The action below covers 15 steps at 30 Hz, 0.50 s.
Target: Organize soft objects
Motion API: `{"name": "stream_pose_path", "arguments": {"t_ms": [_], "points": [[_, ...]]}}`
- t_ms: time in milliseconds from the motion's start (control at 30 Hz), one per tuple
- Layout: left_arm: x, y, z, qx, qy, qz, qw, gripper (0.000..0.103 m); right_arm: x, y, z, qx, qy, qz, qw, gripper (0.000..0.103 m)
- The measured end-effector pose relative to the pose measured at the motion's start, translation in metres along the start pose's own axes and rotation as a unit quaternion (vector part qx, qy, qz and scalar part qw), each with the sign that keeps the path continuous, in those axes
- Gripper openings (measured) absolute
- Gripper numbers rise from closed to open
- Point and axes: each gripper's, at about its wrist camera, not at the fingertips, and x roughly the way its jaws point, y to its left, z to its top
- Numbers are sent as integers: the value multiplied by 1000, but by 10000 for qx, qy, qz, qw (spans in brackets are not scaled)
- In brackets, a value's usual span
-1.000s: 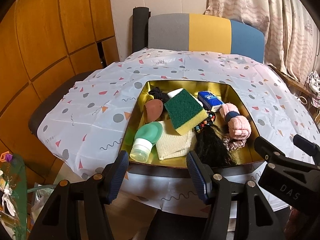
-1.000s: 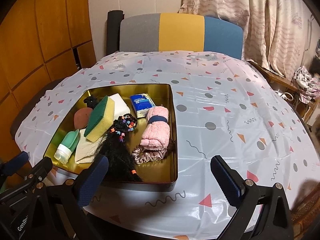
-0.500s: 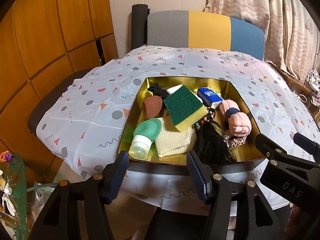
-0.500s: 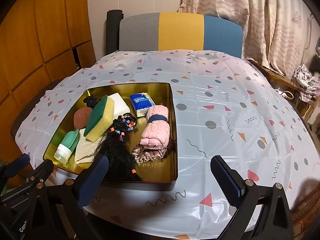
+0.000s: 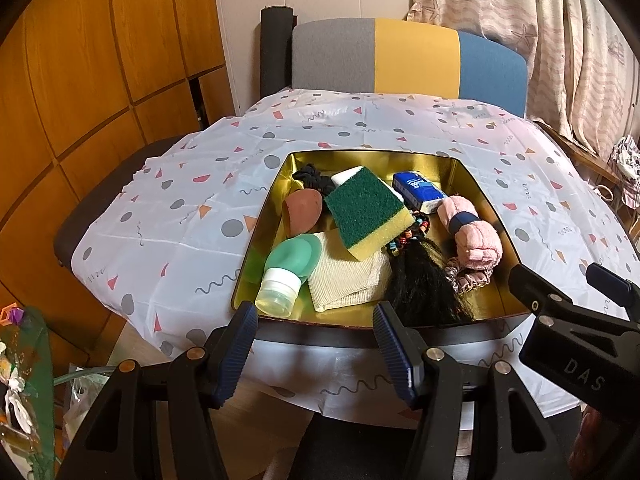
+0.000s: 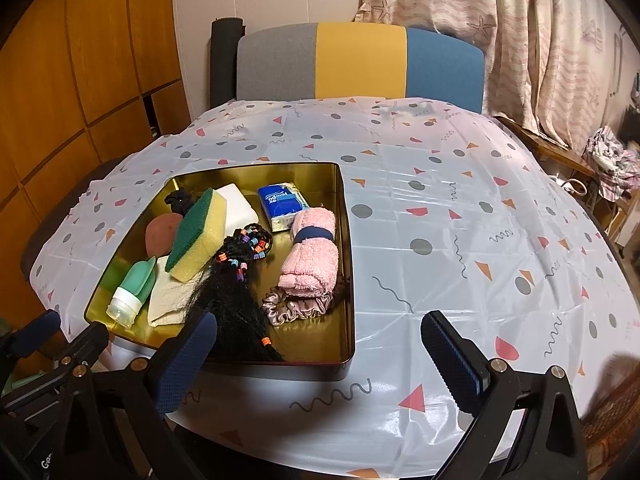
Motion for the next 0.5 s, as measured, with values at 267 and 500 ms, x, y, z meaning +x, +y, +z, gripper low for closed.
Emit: {"name": "stream_pose_path", "arguments": {"t_ms": [267, 500], "points": [[-2, -1, 0, 45, -62, 49, 10000, 61, 2, 0, -1, 24, 31, -1, 10000, 103], [-2, -3, 0, 97, -61, 56, 9999, 61, 3, 0, -1, 17, 63, 11, 10000, 103]]}}
